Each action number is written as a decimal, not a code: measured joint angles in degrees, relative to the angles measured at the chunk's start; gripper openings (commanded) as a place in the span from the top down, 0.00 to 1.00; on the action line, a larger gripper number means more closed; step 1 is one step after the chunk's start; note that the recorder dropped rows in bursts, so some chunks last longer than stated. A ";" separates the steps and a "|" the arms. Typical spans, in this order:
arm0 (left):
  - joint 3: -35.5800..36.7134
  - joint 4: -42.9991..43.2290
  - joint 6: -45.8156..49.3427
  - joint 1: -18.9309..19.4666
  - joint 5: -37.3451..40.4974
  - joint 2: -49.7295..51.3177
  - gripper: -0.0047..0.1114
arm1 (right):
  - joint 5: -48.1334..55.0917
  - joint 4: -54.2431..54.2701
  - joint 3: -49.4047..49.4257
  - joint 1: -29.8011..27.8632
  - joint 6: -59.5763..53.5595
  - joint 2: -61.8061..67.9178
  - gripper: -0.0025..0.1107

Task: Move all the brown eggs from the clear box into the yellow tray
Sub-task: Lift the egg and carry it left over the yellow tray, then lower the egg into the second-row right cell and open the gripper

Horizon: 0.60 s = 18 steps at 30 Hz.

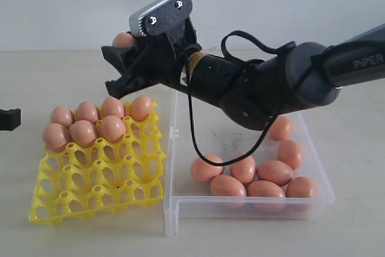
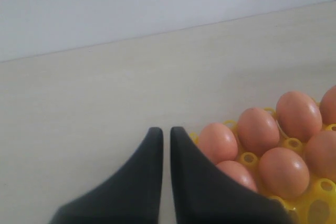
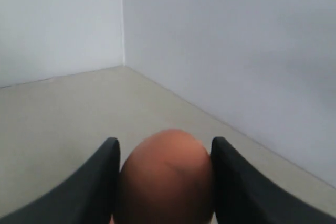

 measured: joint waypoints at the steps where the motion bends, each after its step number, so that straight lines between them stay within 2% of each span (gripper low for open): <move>1: 0.00 0.00 0.00 0.00 0.00 0.00 0.93 | -0.48 -3.15 0.56 -0.61 1.41 0.08 0.98; 6: 0.00 0.00 0.00 0.00 0.00 0.00 0.93 | -11.22 -15.53 1.72 -5.18 11.19 3.20 0.98; 10: 0.00 0.00 0.00 0.00 0.00 0.00 0.93 | -20.25 -19.99 1.72 -8.99 15.34 8.61 0.98; 18: 0.00 0.00 0.00 0.00 0.00 0.00 0.93 | -21.11 -26.04 0.53 -11.05 16.32 15.26 0.98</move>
